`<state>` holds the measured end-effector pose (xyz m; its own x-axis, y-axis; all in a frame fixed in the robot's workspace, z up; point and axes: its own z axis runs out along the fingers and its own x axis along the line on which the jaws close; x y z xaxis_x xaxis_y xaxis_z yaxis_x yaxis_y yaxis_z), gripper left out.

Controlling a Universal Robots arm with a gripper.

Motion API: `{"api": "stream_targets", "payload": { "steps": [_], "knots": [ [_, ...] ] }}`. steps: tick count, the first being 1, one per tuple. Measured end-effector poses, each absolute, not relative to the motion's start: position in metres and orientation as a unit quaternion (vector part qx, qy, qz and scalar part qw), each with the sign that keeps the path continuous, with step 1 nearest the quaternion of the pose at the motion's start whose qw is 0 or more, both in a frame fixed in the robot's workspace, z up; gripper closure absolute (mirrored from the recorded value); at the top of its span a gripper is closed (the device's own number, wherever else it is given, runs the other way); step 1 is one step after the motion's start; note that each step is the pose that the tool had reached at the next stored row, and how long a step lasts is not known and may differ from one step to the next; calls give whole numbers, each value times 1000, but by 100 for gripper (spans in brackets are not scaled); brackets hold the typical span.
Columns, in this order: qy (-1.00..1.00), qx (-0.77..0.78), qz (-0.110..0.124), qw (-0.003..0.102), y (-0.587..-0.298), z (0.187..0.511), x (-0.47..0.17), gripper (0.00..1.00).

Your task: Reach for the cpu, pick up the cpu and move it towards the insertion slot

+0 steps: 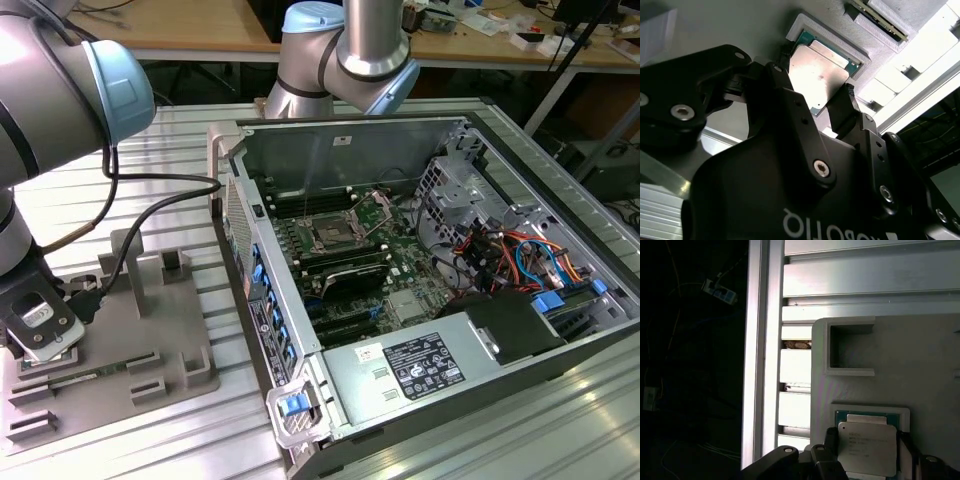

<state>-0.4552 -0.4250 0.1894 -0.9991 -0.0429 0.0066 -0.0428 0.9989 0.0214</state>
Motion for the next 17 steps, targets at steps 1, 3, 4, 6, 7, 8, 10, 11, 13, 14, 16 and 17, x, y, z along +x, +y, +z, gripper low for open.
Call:
{"api": "stream_targets", "payload": {
  "steps": [1,3,4,6,7,8,10,11,13,14,16,17],
  "knots": [
    [-1000,21,-11,4,-425,189,-455,45],
    [-1000,21,-11,3,-425,189,-455,45],
    [-1000,21,-11,4,-425,189,-455,45],
    [-1000,21,-11,4,-425,189,-455,45],
    [-1000,21,-11,4,-425,189,-455,45],
    [-1000,21,-11,4,-425,189,-455,45],
    [-1000,21,-11,3,-425,190,-455,45],
    [-1000,21,-11,3,-425,190,-455,45],
    [-1000,21,-11,4,-425,192,-455,45],
    [-1000,21,-11,3,-425,193,-455,45],
    [-1000,21,-11,3,-425,193,-455,45],
    [-1000,21,-11,3,-425,193,-455,45]
  ]
}}
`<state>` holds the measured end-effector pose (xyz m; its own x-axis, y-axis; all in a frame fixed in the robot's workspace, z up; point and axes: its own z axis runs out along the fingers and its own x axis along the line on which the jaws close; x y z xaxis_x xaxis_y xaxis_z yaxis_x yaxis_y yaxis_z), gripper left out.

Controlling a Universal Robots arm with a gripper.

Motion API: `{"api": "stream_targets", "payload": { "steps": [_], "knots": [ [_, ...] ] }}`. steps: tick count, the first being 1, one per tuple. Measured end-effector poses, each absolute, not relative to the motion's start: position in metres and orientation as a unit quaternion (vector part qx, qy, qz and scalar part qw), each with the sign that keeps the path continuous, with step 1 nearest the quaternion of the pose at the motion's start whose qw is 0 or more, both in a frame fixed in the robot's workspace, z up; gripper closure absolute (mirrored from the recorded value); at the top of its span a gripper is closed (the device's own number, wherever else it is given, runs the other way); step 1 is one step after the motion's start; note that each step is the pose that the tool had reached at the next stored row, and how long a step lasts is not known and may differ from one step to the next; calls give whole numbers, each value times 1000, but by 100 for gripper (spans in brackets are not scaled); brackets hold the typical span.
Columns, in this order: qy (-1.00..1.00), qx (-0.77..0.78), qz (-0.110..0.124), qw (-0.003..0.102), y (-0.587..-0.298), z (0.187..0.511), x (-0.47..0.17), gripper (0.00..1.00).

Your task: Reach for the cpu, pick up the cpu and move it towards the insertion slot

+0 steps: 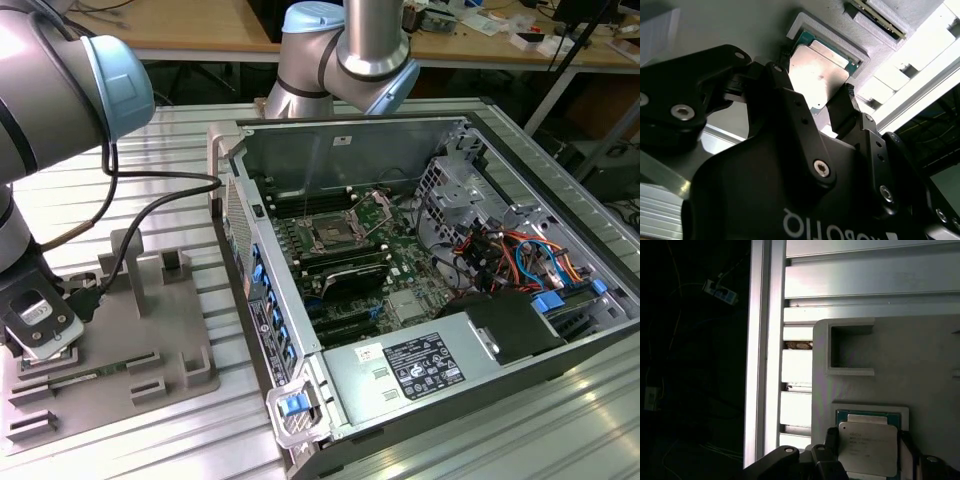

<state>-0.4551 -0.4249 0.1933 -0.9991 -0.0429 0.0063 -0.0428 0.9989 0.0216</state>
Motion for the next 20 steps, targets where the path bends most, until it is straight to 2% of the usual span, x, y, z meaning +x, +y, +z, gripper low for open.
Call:
{"api": "stream_targets", "payload": {
  "steps": [20],
  "knots": [
    [-1000,21,-11,4,-425,207,-455,45]
  ]
}}
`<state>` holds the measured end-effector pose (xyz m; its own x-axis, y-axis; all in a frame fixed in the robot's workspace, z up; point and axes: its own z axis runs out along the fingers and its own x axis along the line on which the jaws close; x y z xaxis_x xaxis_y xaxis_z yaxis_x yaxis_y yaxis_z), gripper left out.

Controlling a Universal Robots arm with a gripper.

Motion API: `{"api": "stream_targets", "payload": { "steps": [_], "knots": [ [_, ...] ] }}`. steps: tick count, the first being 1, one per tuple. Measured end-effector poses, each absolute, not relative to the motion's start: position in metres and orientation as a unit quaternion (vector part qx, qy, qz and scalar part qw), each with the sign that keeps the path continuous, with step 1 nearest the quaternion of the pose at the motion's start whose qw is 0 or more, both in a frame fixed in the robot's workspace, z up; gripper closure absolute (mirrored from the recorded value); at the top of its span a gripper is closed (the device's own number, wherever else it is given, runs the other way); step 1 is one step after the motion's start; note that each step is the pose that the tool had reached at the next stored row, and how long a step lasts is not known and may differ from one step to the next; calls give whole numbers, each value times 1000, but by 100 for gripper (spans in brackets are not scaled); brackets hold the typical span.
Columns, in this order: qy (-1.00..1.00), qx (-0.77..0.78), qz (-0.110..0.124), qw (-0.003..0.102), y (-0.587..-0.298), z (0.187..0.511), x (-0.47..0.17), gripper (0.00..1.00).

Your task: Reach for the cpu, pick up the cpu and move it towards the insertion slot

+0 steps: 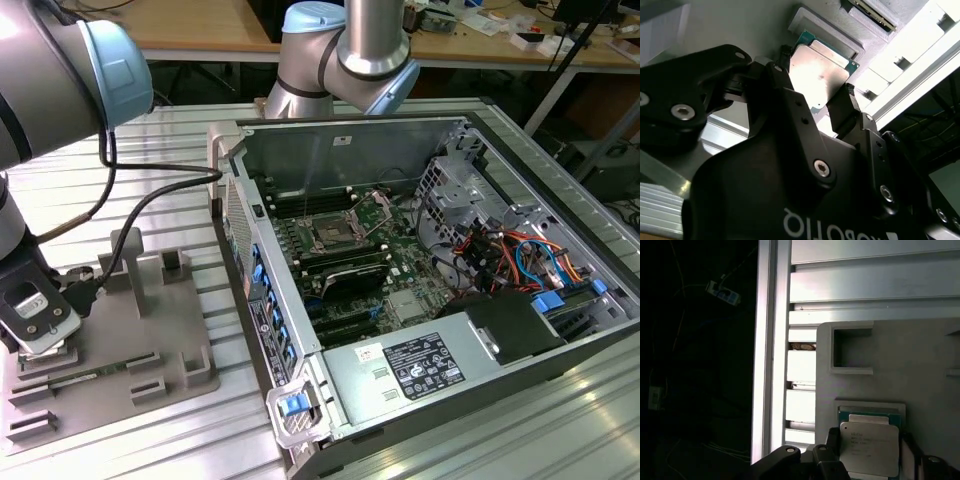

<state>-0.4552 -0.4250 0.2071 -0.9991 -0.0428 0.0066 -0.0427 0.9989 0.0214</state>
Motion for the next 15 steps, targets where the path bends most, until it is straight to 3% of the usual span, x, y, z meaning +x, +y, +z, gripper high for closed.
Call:
{"api": "stream_targets", "payload": {
  "steps": [15],
  "knots": [
    [-1000,21,-11,3,-425,221,-455,45]
  ]
}}
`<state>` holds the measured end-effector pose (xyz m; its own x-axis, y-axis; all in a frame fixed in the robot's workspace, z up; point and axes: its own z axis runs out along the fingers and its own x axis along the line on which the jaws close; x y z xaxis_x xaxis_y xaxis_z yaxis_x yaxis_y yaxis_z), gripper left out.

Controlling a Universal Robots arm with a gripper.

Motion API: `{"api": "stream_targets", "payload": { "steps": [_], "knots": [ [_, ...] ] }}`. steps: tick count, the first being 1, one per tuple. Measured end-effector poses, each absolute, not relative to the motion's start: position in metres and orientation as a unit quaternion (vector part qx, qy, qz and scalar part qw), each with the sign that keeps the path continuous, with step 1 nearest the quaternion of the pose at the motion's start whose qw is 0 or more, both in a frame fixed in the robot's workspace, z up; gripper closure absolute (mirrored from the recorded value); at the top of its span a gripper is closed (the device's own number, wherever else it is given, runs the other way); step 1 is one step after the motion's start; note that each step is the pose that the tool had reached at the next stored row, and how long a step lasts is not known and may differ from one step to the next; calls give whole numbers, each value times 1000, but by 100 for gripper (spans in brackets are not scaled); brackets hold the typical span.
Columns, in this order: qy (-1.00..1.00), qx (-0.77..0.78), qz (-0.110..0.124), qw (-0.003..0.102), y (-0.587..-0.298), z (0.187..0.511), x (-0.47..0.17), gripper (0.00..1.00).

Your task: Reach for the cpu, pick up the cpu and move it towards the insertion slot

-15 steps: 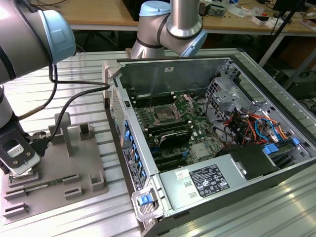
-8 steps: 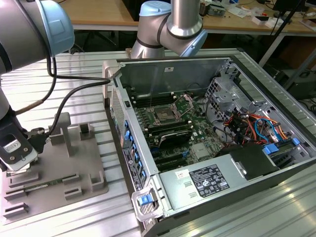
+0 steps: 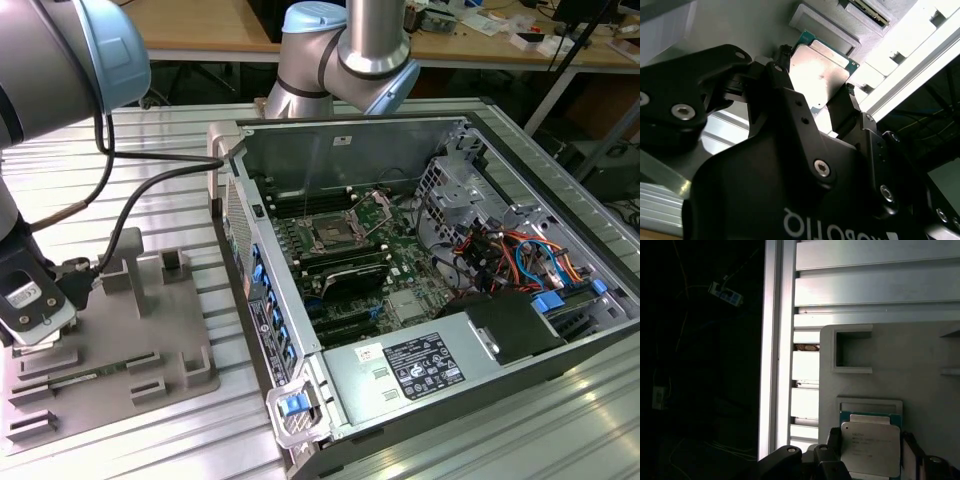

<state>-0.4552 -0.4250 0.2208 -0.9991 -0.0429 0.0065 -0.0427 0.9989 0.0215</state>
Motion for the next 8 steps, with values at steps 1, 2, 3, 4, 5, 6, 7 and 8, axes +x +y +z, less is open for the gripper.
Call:
{"api": "stream_targets", "payload": {
  "steps": [1,2,3,4,5,6,7,8],
  "knots": [
    [-1000,21,-11,4,-425,221,-455,45],
    [-1000,21,-11,4,-425,222,-455,45],
    [-1000,21,-11,4,-425,223,-455,45],
    [-1000,21,-11,4,-425,224,-455,45],
    [-1000,21,-11,4,-425,225,-455,45],
    [-1000,21,-11,4,-425,226,-455,45],
    [-1000,21,-11,3,-425,227,-455,45],
    [-1000,21,-11,3,-425,227,-455,45]
  ]
}}
